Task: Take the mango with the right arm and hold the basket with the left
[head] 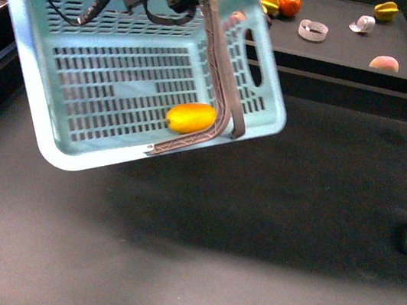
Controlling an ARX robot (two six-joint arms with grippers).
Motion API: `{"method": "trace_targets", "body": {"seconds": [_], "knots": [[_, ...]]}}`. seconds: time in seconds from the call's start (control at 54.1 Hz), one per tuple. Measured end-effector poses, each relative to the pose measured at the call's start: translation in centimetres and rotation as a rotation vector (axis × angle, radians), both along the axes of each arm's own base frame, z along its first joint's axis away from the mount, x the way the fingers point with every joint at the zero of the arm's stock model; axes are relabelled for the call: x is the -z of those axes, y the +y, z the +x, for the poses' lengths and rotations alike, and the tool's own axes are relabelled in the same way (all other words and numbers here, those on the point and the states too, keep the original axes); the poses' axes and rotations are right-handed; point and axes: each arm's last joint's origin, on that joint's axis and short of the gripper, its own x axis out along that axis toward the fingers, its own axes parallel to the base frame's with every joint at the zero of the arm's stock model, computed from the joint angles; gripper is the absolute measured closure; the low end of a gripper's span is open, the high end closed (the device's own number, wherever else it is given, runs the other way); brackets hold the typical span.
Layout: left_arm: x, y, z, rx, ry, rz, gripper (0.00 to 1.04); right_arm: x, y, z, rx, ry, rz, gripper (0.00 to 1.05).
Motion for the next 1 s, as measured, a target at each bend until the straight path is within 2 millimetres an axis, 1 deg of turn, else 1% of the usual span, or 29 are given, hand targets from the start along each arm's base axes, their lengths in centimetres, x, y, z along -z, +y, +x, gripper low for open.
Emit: {"method": "trace_targets", "body": {"seconds": [0.129,0.148,0.222,0.277,0.369,0.425,0.499,0.573,0.702,0.905,0.997], "knots": [[1.0,4.1,1.9,-0.254,0.069,-0.137,0.99,0.0,0.0,0.0,0.000,0.000,0.000,0.08],[1.1,4.4,2.0,-0.275,0.072,-0.150,0.99,0.0,0.0,0.0,0.000,0.000,0.000,0.08],[0.9,6.4,2.8,-0.392,0.068,-0.254,0.99,0.0,0.0,0.0,0.000,0.000,0.000,0.08],[1.0,7.3,3.0,-0.464,0.066,-0.304,0.99,0.0,0.0,0.0,-0.001,0.000,0.000,0.08],[1.8,8.6,3.2,-0.551,0.072,-0.366,0.99,0.0,0.0,0.0,-0.001,0.000,0.000,0.08],[2.0,9.5,3.2,-0.608,0.070,-0.433,0.99,0.0,0.0,0.0,0.000,0.000,0.000,0.08],[2.2,10.1,3.1,-0.651,0.060,-0.495,0.99,0.0,0.0,0.0,0.000,0.000,0.000,0.08],[3.1,10.4,2.6,-0.694,0.064,-0.544,0.99,0.0,0.0,0.0,0.000,0.000,0.000,0.08],[4.5,10.9,1.9,-0.721,0.095,-0.619,0.99,0.0,0.0,0.0,0.000,0.000,0.000,0.08],[5.0,11.5,1.4,-0.703,0.124,-0.647,0.99,0.0,0.0,0.0,0.000,0.000,0.000,0.08],[5.2,11.6,1.0,-0.688,0.142,-0.633,0.83,0.0,0.0,0.0,0.000,0.000,0.000,0.08]]}}
